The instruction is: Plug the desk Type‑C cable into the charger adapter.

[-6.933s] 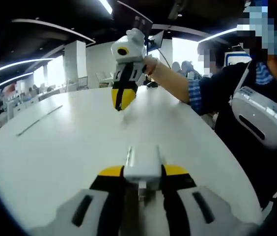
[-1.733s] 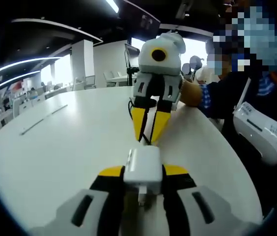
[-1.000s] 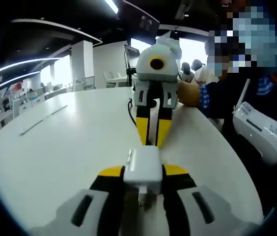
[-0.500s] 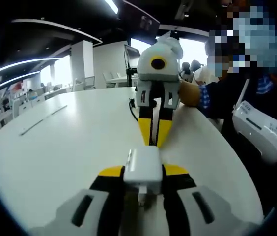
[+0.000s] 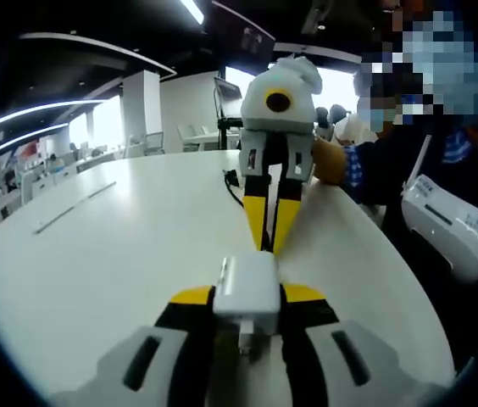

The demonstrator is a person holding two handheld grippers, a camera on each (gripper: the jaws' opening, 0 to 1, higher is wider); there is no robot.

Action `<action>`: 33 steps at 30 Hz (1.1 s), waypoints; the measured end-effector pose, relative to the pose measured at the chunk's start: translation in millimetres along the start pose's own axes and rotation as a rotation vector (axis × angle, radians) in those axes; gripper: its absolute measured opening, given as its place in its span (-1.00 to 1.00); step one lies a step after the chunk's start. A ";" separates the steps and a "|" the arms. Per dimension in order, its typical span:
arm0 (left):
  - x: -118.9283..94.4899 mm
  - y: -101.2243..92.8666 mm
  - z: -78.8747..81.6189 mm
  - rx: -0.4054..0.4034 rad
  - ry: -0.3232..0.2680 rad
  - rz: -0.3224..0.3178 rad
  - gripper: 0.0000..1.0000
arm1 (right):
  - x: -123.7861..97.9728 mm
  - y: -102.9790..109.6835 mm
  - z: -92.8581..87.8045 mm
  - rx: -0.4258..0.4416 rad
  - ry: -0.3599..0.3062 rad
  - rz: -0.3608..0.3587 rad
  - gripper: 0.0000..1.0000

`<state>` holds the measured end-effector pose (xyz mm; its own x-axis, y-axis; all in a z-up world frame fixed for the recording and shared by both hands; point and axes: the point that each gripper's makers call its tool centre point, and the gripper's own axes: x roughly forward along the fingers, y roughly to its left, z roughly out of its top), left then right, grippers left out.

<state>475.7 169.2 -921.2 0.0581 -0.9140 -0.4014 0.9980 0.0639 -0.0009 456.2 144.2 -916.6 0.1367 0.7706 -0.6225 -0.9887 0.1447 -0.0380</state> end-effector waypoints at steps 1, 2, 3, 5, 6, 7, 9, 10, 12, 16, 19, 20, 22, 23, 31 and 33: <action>0.0 0.1 0.1 0.000 0.000 -0.001 -0.43 | -0.2 -0.2 0.2 0.002 -0.003 0.001 -0.94; 0.0 0.1 0.2 0.000 -0.001 -0.001 -0.43 | 0.4 0.1 0.5 0.003 -0.006 0.002 -0.94; 0.0 0.1 0.2 0.000 -0.002 -0.001 -0.43 | 1.3 0.3 0.5 0.003 -0.008 0.002 -0.94; 0.1 -0.1 0.2 0.000 -0.002 -0.002 -0.43 | 2.9 0.2 -0.5 0.001 -0.005 0.001 -0.93; 0.1 -0.2 0.2 0.000 -0.002 -0.002 -0.43 | 4.8 0.8 -2.4 -0.005 0.004 0.001 -0.93; 0.1 -0.3 0.3 0.000 -0.002 -0.002 -0.43 | 5.7 1.2 -2.4 -0.005 0.005 0.006 -0.93; 0.2 -0.7 0.3 0.000 -0.003 -0.003 -0.44 | 6.5 1.4 -1.6 0.001 -0.001 0.009 -0.93; 0.3 -0.9 0.3 0.000 -0.003 -0.003 -0.44 | 6.6 1.2 -1.2 0.004 -0.004 0.010 -0.93; 0.4 -1.0 0.3 0.000 -0.002 -0.004 -0.44 | 6.8 1.2 -0.8 0.007 -0.007 0.011 -0.93; 0.3 -1.0 0.5 0.000 -0.002 -0.005 -0.44 | 6.6 0.4 0.0 0.002 -0.007 0.006 -0.93; 0.0 -0.5 0.8 0.000 -0.002 -0.005 -0.44 | 6.7 -0.4 0.8 0.002 -0.007 0.003 -0.93; 0.0 -0.5 0.8 0.000 -0.002 -0.005 -0.44 | 6.8 -0.8 1.6 0.004 -0.011 0.001 -0.93; -0.1 -0.2 1.0 0.000 -0.001 -0.004 -0.44 | 7.1 -0.6 1.9 0.006 -0.012 0.002 -0.93; 0.0 -0.2 1.0 -0.001 -0.001 -0.004 -0.44 | 7.2 -0.5 1.9 0.006 -0.012 0.003 -0.93; 0.0 -0.6 0.7 -0.002 0.001 -0.005 -0.44 | 7.5 -1.2 2.9 0.009 -0.011 0.007 -0.93; 0.0 -0.6 0.6 -0.003 0.001 -0.004 -0.43 | 8.2 -1.2 3.4 0.012 -0.013 0.009 -0.93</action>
<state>475.1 168.9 -920.6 0.0542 -0.9137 -0.4027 0.9981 0.0613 -0.0049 458.7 152.4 -919.0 0.1287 0.7797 -0.6128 -0.9892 0.1449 -0.0233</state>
